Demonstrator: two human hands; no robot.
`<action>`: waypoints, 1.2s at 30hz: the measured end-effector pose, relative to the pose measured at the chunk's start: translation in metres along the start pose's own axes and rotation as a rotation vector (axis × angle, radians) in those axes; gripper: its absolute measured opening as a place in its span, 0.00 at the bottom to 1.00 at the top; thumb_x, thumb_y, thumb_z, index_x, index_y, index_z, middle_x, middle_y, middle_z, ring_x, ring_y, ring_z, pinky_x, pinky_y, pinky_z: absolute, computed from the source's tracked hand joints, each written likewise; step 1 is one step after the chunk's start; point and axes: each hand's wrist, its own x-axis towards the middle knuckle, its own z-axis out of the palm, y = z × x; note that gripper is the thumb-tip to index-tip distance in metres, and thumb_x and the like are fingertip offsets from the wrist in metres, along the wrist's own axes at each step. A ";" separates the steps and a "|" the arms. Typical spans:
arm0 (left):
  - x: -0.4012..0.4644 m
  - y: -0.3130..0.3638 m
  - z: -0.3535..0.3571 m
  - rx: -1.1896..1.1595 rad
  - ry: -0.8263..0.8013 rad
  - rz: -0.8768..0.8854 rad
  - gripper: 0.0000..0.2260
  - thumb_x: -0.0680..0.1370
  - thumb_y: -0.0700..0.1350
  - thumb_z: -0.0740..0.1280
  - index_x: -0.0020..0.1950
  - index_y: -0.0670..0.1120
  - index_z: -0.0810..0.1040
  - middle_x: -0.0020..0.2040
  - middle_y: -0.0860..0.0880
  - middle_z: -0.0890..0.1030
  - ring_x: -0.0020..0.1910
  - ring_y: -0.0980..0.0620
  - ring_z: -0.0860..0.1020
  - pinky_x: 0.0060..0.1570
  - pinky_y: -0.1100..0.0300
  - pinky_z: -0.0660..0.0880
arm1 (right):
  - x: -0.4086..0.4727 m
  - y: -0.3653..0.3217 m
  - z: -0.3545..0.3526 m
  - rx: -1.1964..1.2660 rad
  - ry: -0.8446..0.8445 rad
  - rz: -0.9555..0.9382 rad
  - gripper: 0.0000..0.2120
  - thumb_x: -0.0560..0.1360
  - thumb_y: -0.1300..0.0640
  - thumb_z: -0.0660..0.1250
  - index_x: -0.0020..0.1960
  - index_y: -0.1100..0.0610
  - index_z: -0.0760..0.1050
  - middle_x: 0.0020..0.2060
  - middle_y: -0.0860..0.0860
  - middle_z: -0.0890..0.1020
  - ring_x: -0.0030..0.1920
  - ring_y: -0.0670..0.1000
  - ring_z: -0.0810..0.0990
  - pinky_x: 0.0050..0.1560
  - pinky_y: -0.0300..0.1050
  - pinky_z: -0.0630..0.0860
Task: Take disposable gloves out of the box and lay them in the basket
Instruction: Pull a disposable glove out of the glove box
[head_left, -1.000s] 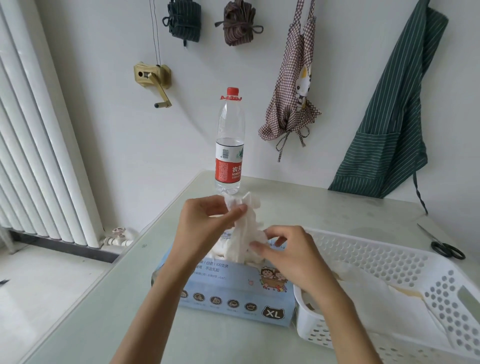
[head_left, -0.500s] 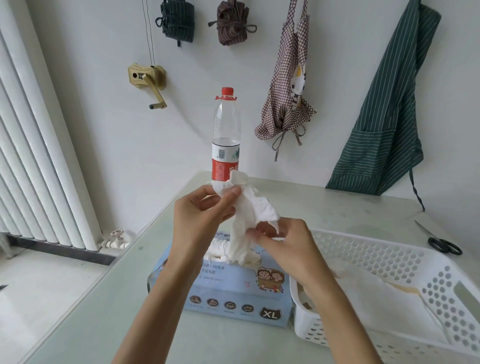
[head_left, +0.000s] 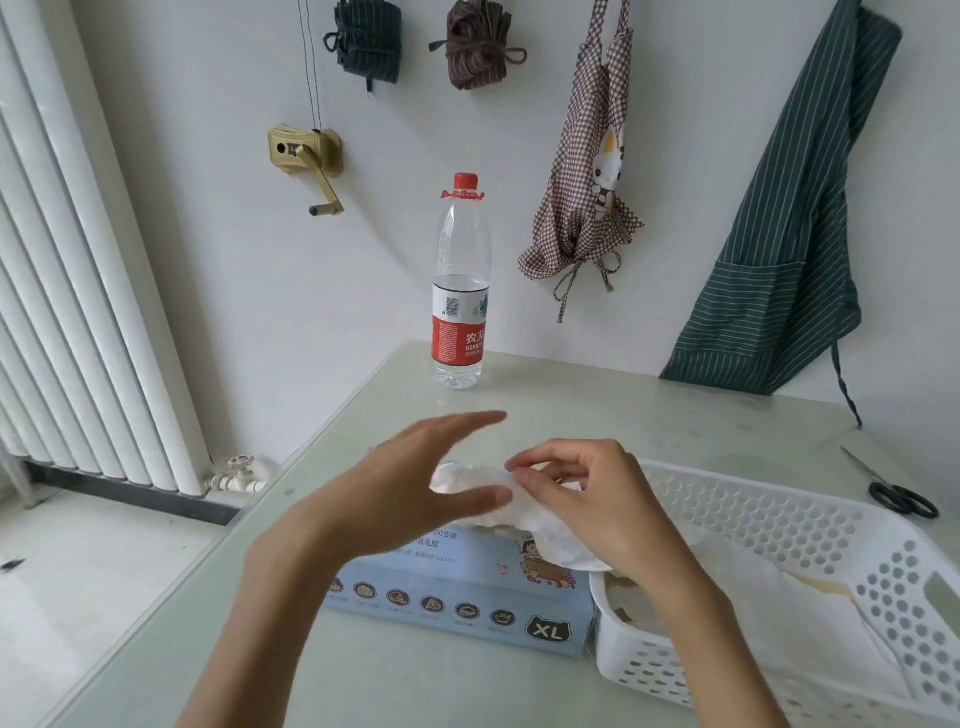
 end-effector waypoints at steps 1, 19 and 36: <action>0.002 -0.001 0.004 0.013 -0.031 0.005 0.29 0.71 0.62 0.67 0.71 0.64 0.62 0.66 0.67 0.69 0.64 0.67 0.66 0.62 0.67 0.62 | -0.001 -0.002 -0.002 0.031 -0.011 0.017 0.02 0.73 0.54 0.72 0.45 0.47 0.83 0.35 0.45 0.85 0.39 0.40 0.81 0.43 0.31 0.73; 0.011 0.001 0.009 -0.088 0.320 0.086 0.04 0.69 0.59 0.69 0.40 0.61 0.78 0.37 0.60 0.78 0.36 0.57 0.73 0.42 0.54 0.74 | -0.027 -0.025 -0.039 -0.259 -0.048 -0.022 0.13 0.66 0.40 0.73 0.49 0.39 0.77 0.46 0.34 0.78 0.49 0.35 0.74 0.46 0.35 0.70; 0.010 0.000 0.004 -0.327 0.191 0.150 0.08 0.69 0.59 0.69 0.38 0.56 0.78 0.47 0.64 0.81 0.50 0.64 0.76 0.52 0.67 0.70 | -0.030 -0.012 -0.074 0.215 0.090 -0.004 0.11 0.64 0.49 0.75 0.45 0.50 0.83 0.24 0.56 0.75 0.27 0.50 0.69 0.30 0.33 0.66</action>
